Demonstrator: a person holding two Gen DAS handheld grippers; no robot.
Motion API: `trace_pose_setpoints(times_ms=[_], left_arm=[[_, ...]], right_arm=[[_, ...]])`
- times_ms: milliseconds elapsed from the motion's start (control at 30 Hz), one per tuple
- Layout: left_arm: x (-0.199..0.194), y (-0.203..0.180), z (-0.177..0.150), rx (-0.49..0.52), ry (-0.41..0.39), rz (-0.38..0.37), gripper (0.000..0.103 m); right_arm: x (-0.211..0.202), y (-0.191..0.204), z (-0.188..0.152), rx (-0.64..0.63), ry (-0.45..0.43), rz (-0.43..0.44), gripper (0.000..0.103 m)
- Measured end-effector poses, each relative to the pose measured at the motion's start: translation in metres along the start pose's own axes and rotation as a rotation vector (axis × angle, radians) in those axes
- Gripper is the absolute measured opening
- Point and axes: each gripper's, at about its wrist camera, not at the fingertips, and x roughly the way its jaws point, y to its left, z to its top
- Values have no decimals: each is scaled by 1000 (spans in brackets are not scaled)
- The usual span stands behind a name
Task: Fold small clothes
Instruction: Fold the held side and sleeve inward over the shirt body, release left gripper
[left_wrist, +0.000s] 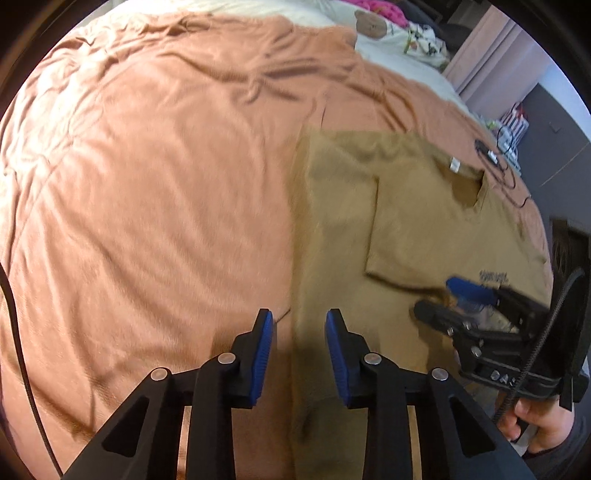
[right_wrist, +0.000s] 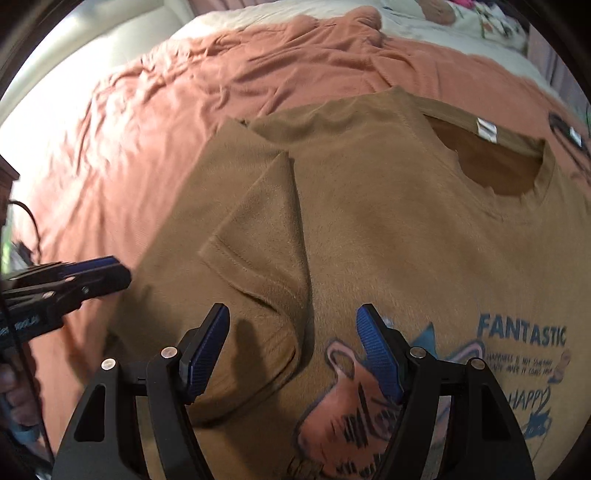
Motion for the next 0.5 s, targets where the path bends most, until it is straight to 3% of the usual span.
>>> trace_pose_setpoints(times_ms=[100,267,433,500], left_arm=[[7,3,-7,15,29,0,31],[8,3,-15,42,42,6,31],[9,0,-17,51,54,25,31],[8,-1,-19,57,60,37,31]], right_arm=[[10,9,7,-40,-21,-65,66],[12,-3,19,1,-49,-122,34],[2,-33,12,118,-63,-172,30],[-1,-47,7,171,-57,-151,30]])
